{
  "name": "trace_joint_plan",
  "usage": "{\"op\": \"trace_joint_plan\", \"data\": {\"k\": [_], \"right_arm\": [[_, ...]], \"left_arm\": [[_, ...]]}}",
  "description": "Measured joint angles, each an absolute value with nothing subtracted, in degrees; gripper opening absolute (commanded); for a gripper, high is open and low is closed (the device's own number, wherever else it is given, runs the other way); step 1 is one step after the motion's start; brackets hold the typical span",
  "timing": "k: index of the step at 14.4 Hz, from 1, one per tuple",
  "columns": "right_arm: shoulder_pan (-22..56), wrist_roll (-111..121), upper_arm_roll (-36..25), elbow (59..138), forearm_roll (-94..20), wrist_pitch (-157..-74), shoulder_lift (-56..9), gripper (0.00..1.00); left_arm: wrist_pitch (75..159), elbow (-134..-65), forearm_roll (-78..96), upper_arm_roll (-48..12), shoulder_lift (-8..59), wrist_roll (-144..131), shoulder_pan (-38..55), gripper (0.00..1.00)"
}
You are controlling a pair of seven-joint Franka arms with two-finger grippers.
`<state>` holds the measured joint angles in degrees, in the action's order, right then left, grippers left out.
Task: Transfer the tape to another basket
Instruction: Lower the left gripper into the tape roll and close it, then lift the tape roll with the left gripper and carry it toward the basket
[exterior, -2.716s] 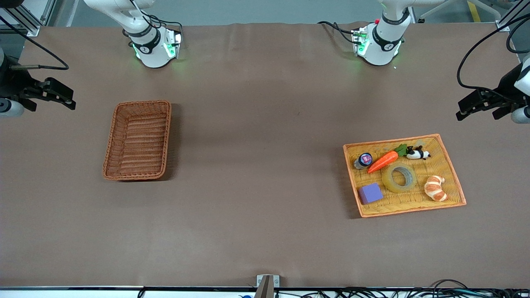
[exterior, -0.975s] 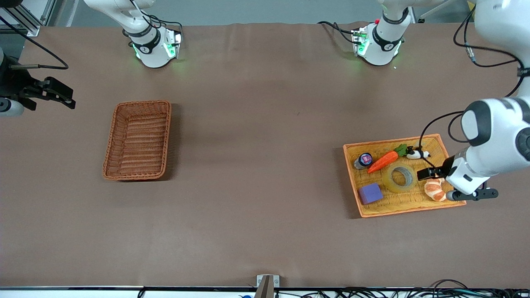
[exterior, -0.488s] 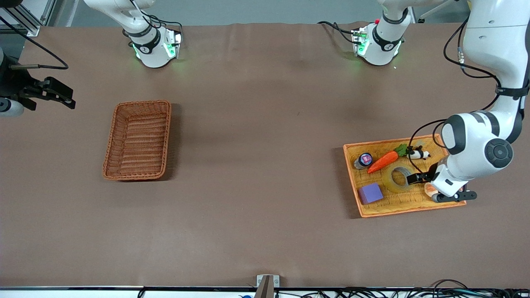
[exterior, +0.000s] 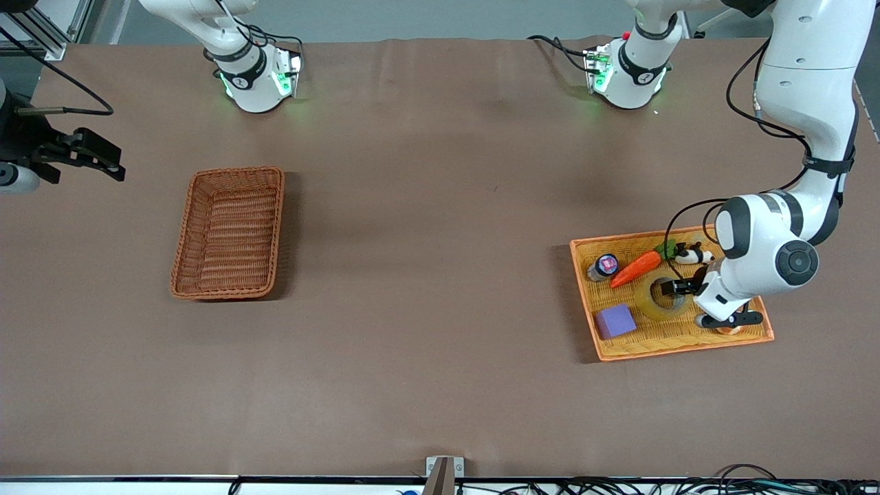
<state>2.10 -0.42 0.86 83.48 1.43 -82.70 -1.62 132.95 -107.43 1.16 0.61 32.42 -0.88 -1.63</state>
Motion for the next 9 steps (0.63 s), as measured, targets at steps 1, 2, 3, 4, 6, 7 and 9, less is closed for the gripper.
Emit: {"op": "trace_joint_plan", "data": {"k": [1, 2, 3, 4, 6, 7, 9], "right_arm": [[2.1, -0.42, 0.87, 83.48, 1.43, -82.71, -1.62, 1.0], [2.1, -0.41, 0.88, 83.48, 1.43, -82.71, -1.62, 1.0], [2.1, -0.42, 0.89, 83.48, 1.43, -82.72, -1.62, 1.0], [2.1, -0.42, 0.92, 83.49, 1.43, -82.72, -1.62, 1.0], [2.1, -0.42, 0.99, 83.49, 1.43, -82.72, -1.62, 1.0], [2.1, -0.42, 1.0, 83.49, 1.43, -82.72, -1.62, 1.0], [2.1, -0.42, 1.0, 83.49, 1.43, -82.73, -1.62, 1.0]], "left_arm": [[132.95, -107.46, 1.16, 0.62, 32.42, -0.88, -1.65, 0.0], [132.95, -107.45, 1.16, 0.63, 32.42, -0.88, -1.65, 0.0], [133.03, -107.41, 1.16, 0.61, 32.42, -0.88, -1.64, 0.0], [133.17, -107.31, 1.16, 0.6, 32.41, -0.88, -1.6, 0.0], [133.48, -106.99, 1.14, 0.65, 32.31, -0.8, -1.66, 0.0], [133.61, -106.54, 1.14, 0.7, 32.01, -0.8, -1.7, 0.0], [133.38, -105.19, 1.14, 0.73, 29.8, -0.8, -1.95, 0.0]]}}
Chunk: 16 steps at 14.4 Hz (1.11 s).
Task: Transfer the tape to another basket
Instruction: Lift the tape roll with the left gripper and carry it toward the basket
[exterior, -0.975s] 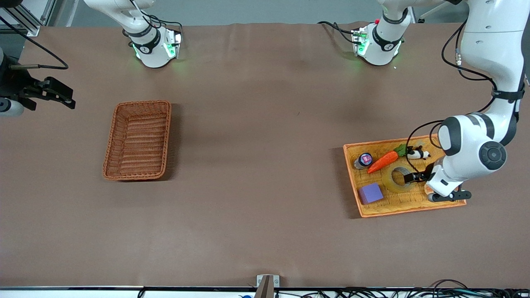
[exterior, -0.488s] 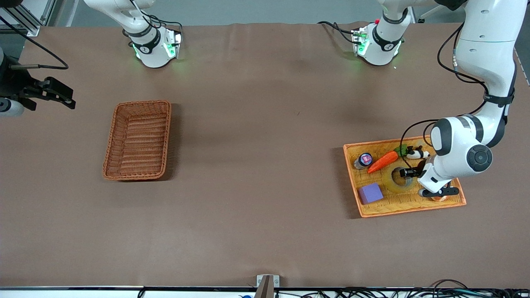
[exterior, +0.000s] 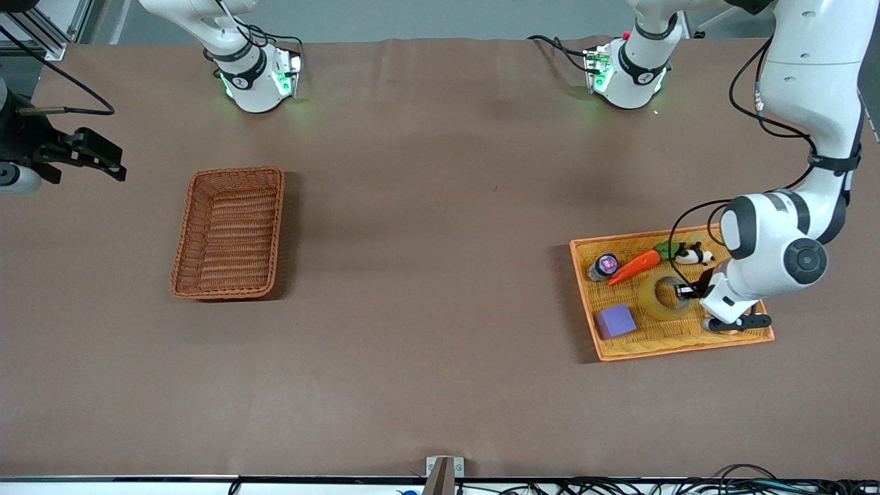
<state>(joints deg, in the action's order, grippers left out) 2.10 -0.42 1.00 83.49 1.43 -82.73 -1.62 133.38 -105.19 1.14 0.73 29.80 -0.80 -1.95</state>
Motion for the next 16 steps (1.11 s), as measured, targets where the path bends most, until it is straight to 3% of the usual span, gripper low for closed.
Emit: {"op": "trace_joint_plan", "data": {"k": [2, 5, 8, 13, 16], "right_arm": [[2.1, -0.42, 1.02, 83.48, 1.43, -82.73, -1.62, 1.0], [2.11, -0.43, 1.16, 83.48, 1.43, -82.72, -1.62, 1.0], [2.12, -0.43, 1.23, 83.47, 1.43, -82.7, -1.61, 1.0], [2.11, -0.43, 1.22, 83.46, 1.43, -82.7, -1.61, 1.0], [2.12, -0.43, 1.23, 83.46, 1.43, -82.71, -1.61, 1.0]], "left_arm": [[128.71, -102.64, 1.14, 0.45, 25.7, -0.8, -1.95, 0.0], [115.32, -95.96, 1.14, -2.52, 21.23, -1.76, 0.07, 0.0], [112.56, -93.73, 1.13, -4.52, 21.62, -5.95, 8.01, 0.0], [112.81, -90.33, 1.56, -5.51, 30.27, -12.87, 24.0, 0.0], [114.37, -81.39, 1.71, -5.72, 40.4, -21.6, 33.37, 0.0]]}}
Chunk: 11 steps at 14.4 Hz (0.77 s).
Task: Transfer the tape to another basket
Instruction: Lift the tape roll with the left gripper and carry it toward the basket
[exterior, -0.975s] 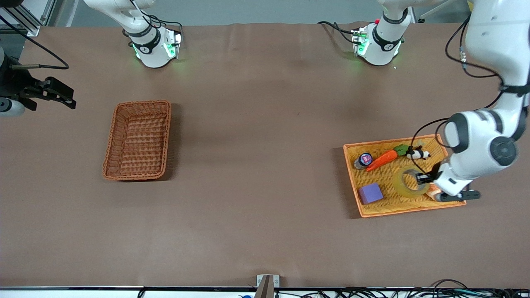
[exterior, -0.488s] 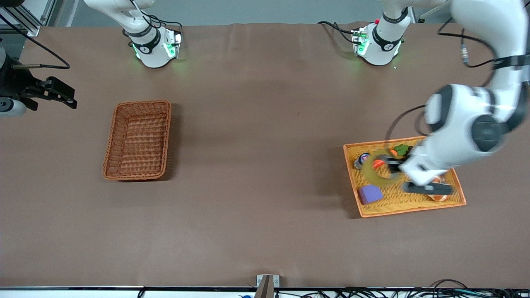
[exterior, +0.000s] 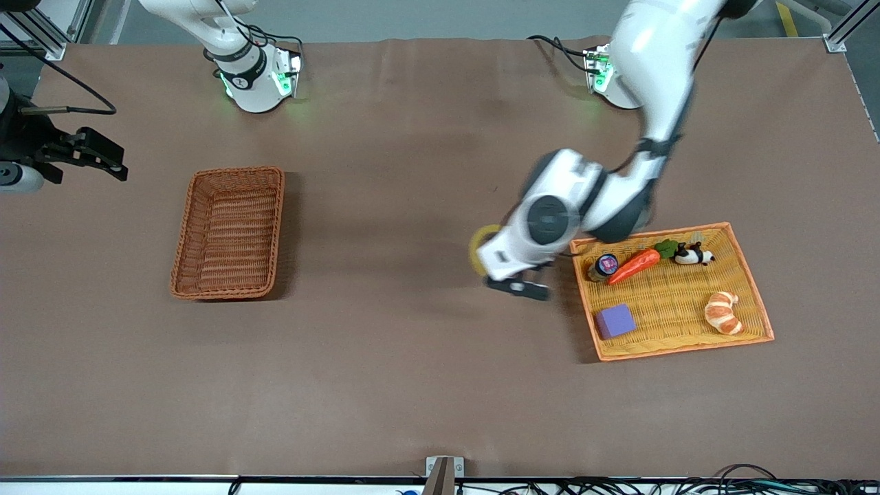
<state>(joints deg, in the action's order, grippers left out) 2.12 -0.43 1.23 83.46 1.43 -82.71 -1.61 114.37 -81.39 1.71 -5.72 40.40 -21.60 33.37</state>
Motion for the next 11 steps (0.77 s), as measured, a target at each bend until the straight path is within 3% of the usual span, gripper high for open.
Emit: {"op": "trace_joint_plan", "data": {"k": [7, 11], "right_arm": [[2.12, -0.43, 1.23, 83.46, 1.43, -82.71, -1.61, 1.0], [2.11, -0.44, 1.19, 83.47, 1.43, -82.71, -1.62, 1.0]], "left_arm": [[124.25, -69.58, 12.47, -5.78, 51.94, -25.66, 40.47, 0.02], [129.22, -66.36, 13.21, -5.81, 56.56, -27.18, 41.86, 0.14]]}}
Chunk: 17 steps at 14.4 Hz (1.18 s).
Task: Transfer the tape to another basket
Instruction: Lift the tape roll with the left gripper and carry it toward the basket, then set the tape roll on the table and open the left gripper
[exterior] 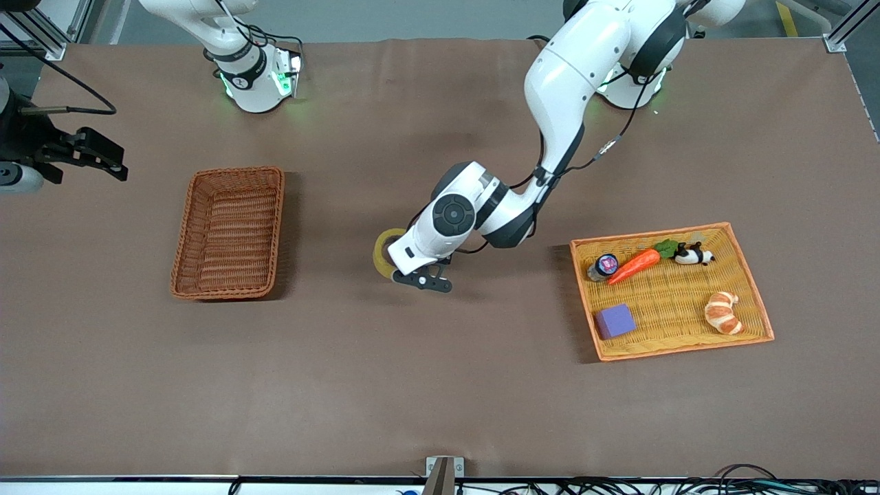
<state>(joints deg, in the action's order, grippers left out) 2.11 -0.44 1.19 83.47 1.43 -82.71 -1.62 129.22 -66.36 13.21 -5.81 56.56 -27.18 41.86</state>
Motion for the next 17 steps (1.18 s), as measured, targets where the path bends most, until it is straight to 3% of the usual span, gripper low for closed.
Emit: {"op": "trace_joint_plan", "data": {"k": [2, 6, 9, 11, 15, 17], "right_arm": [[2.11, -0.44, 1.15, 83.46, 1.43, -82.71, -1.61, 1.0], [2.11, -0.44, 1.14, 83.47, 1.43, -82.71, -1.61, 1.0], [2.11, -0.45, 1.14, 83.47, 1.43, -82.72, -1.62, 1.0], [2.13, -0.42, 1.23, 83.49, 1.35, -82.73, -1.63, 1.0], [5.86, -0.99, 1.82, 85.93, 0.77, -83.67, -1.87, 1.0], [9.92, -4.97, 2.0, 91.25, 0.72, -89.04, -2.06, 1.0]], "left_arm": [[129.66, -65.95, 13.21, -5.8, 57.3, -27.22, 41.88, 0.29], [129.57, -65.36, 13.22, -5.73, 57.17, -27.22, 41.89, 0.42], [125.88, -64.76, 12.84, -5.38, 55.58, -27.22, 41.67, 0.64], [121.7, -64.53, 11.87, -4.78, 52.74, -27.22, 40.73, 0.73], [110.87, -65.2, 10.79, -4.29, 42.93, -27.13, 34.25, 1.0], [108.64, -68.13, 10.33, -4.24, 36.35, -25.73, 28.82, 1.0]]}}
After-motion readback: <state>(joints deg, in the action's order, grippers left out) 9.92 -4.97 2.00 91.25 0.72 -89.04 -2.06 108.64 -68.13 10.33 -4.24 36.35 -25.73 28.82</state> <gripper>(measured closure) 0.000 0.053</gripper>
